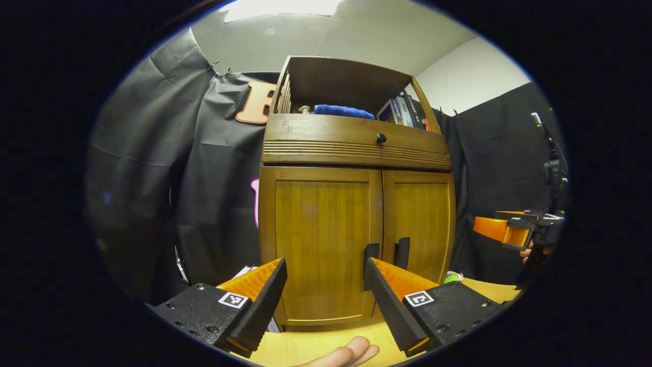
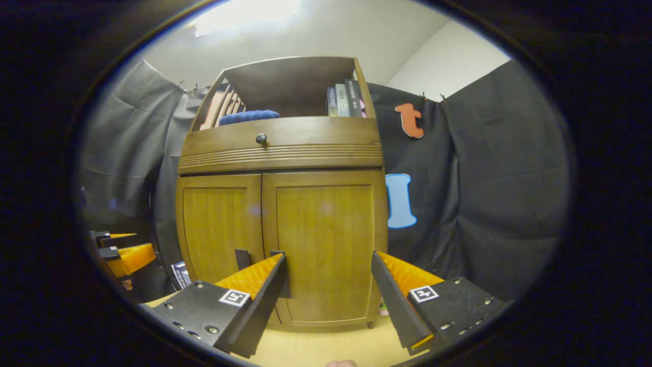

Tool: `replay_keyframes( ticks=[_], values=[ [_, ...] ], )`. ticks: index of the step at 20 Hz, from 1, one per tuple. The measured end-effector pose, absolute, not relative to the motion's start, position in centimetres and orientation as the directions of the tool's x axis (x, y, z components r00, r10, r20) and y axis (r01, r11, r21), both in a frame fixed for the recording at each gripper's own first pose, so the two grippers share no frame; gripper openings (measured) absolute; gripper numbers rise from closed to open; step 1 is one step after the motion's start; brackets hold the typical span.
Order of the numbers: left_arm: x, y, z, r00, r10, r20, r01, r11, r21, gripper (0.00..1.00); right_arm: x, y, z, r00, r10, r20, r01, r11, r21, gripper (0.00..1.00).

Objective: Open the right door of the double-door shoe cabinet with the right hand, and open the left door with the left hand.

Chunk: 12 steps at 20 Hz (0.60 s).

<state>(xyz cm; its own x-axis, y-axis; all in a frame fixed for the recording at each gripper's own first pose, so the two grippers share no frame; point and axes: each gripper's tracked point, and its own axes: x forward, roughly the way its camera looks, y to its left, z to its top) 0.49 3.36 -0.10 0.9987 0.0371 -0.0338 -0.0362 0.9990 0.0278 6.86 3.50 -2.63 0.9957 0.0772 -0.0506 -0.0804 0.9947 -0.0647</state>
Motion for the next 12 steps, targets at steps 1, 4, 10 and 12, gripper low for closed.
replay_keyframes(
  ticks=[1,4,10,12],
  values=[
    [0.3,3.7,-0.1,0.998,0.04,-0.04,-0.038,0.999,0.036,0.96,8.1,3.7,-3.3,0.996,0.069,-0.064,-0.074,0.995,-0.068,0.98],
    [0.3,5.4,0.6,0.996,0.083,-0.019,-0.082,0.996,0.03,0.96,11.2,5.7,-5.7,0.991,0.098,-0.094,-0.106,0.991,-0.081,0.94],
    [0.6,7.9,0.6,0.989,0.148,-0.031,-0.148,0.989,0.001,0.95,16.7,10.7,-12.3,0.959,0.171,-0.228,-0.189,0.98,-0.061,0.98],
    [0.7,8.0,0.7,0.989,0.145,-0.024,-0.146,0.989,-0.013,0.94,17.9,12.8,-13.8,0.946,0.216,-0.24,-0.237,0.969,-0.064,0.98]
  ],
)
